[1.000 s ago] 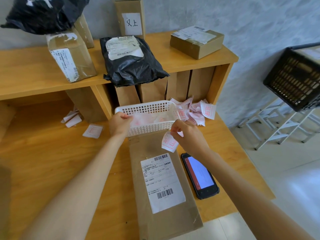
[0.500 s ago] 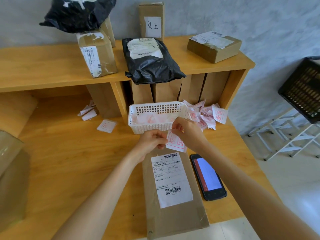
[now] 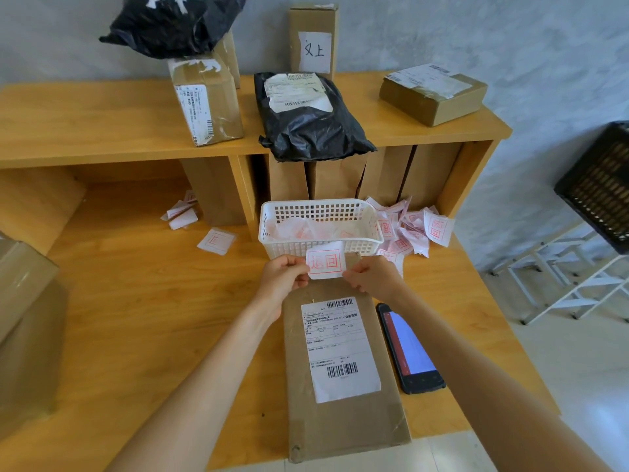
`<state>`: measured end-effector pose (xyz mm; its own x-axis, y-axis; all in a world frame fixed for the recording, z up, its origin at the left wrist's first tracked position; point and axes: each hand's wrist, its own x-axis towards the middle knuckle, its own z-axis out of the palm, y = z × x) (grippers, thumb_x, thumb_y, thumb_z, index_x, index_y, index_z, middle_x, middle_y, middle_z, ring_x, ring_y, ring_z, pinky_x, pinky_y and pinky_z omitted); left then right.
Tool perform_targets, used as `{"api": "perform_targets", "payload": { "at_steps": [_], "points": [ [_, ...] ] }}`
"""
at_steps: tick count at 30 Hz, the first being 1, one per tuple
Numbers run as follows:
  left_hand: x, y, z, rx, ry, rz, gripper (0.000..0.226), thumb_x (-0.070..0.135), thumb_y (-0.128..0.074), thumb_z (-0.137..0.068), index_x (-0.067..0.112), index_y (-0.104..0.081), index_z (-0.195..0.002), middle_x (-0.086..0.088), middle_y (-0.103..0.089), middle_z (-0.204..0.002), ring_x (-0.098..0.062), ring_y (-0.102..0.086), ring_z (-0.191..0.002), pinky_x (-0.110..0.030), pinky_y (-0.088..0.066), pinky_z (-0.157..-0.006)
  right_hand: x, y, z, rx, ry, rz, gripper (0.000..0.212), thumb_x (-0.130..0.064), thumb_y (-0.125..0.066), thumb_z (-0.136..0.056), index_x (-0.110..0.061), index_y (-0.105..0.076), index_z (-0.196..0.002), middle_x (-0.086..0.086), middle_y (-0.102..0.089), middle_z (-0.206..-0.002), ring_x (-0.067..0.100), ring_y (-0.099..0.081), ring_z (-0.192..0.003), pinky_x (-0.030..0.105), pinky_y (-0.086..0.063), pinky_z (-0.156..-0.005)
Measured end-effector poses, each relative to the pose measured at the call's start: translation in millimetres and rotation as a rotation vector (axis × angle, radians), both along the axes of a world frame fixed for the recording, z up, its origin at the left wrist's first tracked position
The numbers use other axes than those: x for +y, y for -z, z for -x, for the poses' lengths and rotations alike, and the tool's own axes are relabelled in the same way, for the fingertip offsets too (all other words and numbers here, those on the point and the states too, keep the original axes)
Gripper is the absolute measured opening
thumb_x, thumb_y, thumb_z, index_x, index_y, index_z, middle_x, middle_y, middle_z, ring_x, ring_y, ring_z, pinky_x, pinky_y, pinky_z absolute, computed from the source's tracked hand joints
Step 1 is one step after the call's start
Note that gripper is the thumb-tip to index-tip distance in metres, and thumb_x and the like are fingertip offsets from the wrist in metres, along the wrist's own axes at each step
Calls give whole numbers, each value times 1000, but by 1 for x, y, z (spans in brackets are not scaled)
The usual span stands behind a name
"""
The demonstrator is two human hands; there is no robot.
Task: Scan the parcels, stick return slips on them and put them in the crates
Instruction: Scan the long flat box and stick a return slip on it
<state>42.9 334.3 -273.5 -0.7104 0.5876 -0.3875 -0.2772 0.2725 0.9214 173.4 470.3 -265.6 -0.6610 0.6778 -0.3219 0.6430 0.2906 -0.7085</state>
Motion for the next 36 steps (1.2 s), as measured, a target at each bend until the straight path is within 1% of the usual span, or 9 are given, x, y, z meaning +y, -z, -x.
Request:
{"api": "perform_targets", "payload": {
  "at_steps": [4,9,11,15,19,23,30,33,36],
  "points": [
    [0,3,-1,-21,4,-2,5,0,-61,-90,2,-65,-91,-10,-69,-88,-15,-62,-75,-26,-55,-72,-3,4,5,-13,57,21,19,-25,-66,-90,-10,-65,-78,5,-68,-82,15,-58,-72,34,-52,-79],
    [1,4,-2,40,25,54,5,-1,-63,-88,3,-63,-91,-6,-67,-85,-13,-61,-72,-22,-54,-69,-4,10,8,-75,69,29,19,-23,-67,-88,-8,-63,-77,9,-68,-80,17,-58,-69,37,-55,-77],
    [2,5,-3,87,47,90,15,-2,-67,-85,2,-60,-98,-6,-67,-88,-11,-61,-72,-19,-51,-63,-5,12,9,-128,61,-16,21,-23,-66,-86,-10,-59,-71,9,-66,-77,19,-57,-68,36,-54,-70],
    [5,12,-7,202,80,172,29,-2,-74,-78,6,-55,-98,-4,-63,-88,-14,-60,-75,-21,-48,-60,-9,12,11,-232,60,-110,30,-23,-63,-87,-16,-46,-63,0,-53,-66,16,-50,-59,25,-37,-50],
    [8,14,-11,366,132,254,32,0,-77,-76,14,-50,-88,2,-59,-80,-12,-58,-72,-21,-44,-61,-13,12,13,-289,41,-185,24,-24,-60,-89,-15,-49,-69,-1,-53,-69,15,-50,-59,24,-34,-47],
    [10,17,-14,464,157,300,36,-1,-77,-76,18,-47,-84,0,-61,-85,-15,-61,-79,-17,-42,-57,-16,13,14,-330,20,-244,18,-24,-58,-90,-13,-51,-77,-1,-50,-70,14,-47,-58,24,-32,-46],
    [8,14,-11,594,159,434,38,14,-82,-75,14,-49,-94,3,-53,-97,-14,-52,-88,-15,-30,-53,-15,13,10,-327,2,-291,27,-33,-60,-89,-15,-49,-73,-1,-52,-71,19,-54,-69,24,-34,-47],
    [3,16,-9,645,179,421,32,13,-78,-79,14,-51,-95,3,-53,-100,-13,-51,-90,-13,-31,-56,-14,12,5,-301,-32,-340,24,-34,-58,-91,-14,-51,-79,-2,-53,-73,19,-54,-70,24,-33,-47],
    [-4,19,-12,828,218,325,14,8,-68,-86,12,-56,-91,0,-58,-104,-13,-53,-89,-14,-38,-65,-17,19,1,-86,-76,-574,10,-20,-57,-91,-11,-56,-88,3,-59,-86,21,-55,-80,26,-38,-54]
  ]
}}
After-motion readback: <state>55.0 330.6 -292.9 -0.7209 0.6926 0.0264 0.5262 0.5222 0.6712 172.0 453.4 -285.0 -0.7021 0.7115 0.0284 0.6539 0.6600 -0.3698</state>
